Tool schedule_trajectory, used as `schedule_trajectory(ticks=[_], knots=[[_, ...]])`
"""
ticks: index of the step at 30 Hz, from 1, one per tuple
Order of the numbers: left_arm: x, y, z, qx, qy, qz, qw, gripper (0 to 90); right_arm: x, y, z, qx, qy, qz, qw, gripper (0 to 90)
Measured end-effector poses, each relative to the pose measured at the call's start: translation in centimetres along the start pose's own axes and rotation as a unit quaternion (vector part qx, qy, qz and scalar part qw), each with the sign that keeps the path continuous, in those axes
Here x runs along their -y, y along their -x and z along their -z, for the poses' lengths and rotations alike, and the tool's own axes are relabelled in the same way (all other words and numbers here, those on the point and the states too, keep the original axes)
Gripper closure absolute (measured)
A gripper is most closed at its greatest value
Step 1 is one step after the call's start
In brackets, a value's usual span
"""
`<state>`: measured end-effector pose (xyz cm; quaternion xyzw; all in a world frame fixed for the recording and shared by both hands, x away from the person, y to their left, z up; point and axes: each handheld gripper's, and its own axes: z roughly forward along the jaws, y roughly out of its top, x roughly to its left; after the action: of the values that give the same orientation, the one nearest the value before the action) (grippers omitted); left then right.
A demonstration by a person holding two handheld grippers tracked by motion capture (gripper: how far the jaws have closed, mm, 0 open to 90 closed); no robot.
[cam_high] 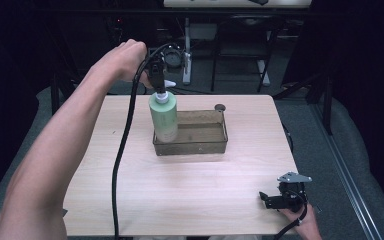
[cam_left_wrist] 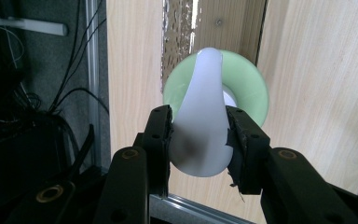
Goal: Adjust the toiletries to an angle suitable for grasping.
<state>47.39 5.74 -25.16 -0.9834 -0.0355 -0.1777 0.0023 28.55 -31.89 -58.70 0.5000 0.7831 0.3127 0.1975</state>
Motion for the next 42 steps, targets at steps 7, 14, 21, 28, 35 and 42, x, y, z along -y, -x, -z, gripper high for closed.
schedule_trajectory(ticks=[7,14,21,28,35,42], knots=[[0.1,0.0,-0.8,0.001,0.004,0.005,1.0000,63.8,0.0,0.0,0.0,0.001,-0.001,0.000,1.0000,0.0],[0.2,0.1,-1.5,0.008,0.006,0.005,0.9999,63.8,0.0,0.0,0.0,0.000,0.000,0.000,1.0000,0.0],[0.6,0.2,-2.1,0.013,0.000,0.009,0.9999,63.8,0.0,0.0,0.0,0.000,-0.001,0.001,1.0000,0.0],[0.8,0.2,-2.5,0.018,0.002,0.011,0.9998,63.8,0.0,0.0,0.0,0.002,-0.002,0.001,1.0000,0.0],[0.8,0.4,-3.2,0.022,-0.002,0.009,0.9997,63.9,0.0,0.0,0.0,0.002,-0.002,0.001,1.0000,0.0],[0.9,0.2,-3.9,0.028,-0.003,0.011,0.9995,63.9,0.0,0.0,0.0,0.002,-0.002,0.000,1.0000,0.0]])
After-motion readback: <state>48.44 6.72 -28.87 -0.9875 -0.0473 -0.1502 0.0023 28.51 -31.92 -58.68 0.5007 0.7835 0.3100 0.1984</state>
